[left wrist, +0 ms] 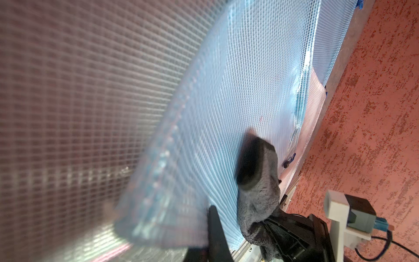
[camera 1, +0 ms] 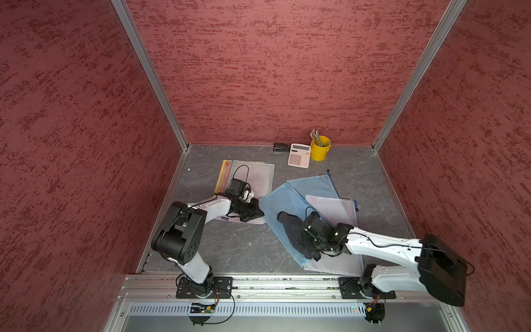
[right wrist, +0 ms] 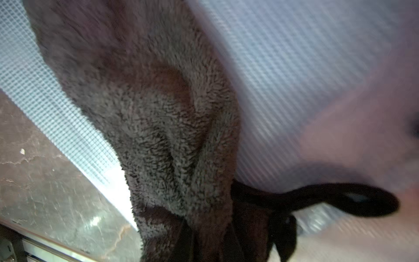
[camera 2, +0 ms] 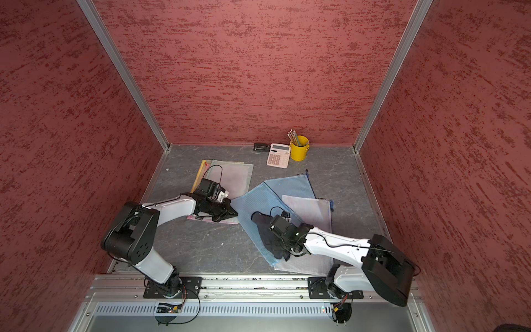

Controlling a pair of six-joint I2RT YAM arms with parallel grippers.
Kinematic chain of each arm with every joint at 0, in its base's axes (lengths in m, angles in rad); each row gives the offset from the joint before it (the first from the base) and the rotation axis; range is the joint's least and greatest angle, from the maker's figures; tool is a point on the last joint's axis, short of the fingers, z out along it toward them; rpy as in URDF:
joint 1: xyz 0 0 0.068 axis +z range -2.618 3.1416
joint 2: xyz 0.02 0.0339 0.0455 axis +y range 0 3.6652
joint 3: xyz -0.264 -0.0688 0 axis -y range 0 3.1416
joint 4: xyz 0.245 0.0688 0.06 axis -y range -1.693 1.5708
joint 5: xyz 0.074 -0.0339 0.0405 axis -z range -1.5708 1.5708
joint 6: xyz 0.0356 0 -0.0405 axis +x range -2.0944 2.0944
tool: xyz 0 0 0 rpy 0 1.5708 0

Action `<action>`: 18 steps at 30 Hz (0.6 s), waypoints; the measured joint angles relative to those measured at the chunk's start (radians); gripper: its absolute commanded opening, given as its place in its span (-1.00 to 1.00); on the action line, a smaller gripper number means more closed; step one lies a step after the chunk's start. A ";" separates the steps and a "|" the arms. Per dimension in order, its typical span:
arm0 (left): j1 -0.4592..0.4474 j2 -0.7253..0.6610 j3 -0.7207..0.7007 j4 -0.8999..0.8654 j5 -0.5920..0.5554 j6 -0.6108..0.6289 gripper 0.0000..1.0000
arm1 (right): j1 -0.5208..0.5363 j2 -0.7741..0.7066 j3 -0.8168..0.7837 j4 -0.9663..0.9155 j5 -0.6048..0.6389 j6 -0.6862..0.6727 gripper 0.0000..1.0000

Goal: Wipe the document bag
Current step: Wipe the dirt from the document bag.

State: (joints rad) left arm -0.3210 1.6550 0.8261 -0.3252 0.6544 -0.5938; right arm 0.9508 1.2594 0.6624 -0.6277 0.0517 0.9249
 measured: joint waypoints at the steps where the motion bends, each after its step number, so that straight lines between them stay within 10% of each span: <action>1: 0.006 0.012 0.011 -0.018 0.006 0.017 -1.00 | -0.003 0.008 0.074 -0.098 0.036 -0.019 -1.00; 8: 0.008 0.047 0.064 -0.114 0.031 0.109 -1.00 | -0.037 0.265 0.611 -0.166 0.181 -0.227 -1.00; 18: 0.007 0.060 0.122 -0.175 0.020 0.183 -1.00 | -0.037 0.642 0.520 0.221 0.158 -0.307 -1.00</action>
State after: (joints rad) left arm -0.3141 1.7153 0.9485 -0.5007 0.6743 -0.4110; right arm 0.9138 1.9015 1.1824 -0.4068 0.2092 0.6178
